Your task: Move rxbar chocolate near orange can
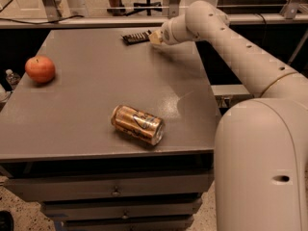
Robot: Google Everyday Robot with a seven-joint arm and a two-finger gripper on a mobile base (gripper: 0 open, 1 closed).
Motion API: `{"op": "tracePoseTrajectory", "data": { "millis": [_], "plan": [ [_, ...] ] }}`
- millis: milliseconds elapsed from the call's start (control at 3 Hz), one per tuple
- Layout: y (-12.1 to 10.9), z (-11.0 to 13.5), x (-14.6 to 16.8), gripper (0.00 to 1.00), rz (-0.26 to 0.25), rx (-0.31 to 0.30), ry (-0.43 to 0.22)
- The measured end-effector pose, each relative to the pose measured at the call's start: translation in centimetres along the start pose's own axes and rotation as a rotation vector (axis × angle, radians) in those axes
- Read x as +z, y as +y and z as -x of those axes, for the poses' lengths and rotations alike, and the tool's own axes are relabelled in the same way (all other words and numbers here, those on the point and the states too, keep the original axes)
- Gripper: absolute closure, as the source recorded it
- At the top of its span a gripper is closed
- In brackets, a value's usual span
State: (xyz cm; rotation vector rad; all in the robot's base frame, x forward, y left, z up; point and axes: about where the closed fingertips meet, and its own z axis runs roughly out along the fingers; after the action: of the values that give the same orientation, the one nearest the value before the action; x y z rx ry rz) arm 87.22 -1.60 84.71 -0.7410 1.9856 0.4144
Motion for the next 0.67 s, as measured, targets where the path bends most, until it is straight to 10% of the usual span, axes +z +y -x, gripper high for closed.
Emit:
{"op": "tracePoseTrajectory", "data": {
  "millis": [667],
  "plan": [
    [0.65,0.27,1.65,0.0,0.033,-0.01,0.001]
  ]
}}
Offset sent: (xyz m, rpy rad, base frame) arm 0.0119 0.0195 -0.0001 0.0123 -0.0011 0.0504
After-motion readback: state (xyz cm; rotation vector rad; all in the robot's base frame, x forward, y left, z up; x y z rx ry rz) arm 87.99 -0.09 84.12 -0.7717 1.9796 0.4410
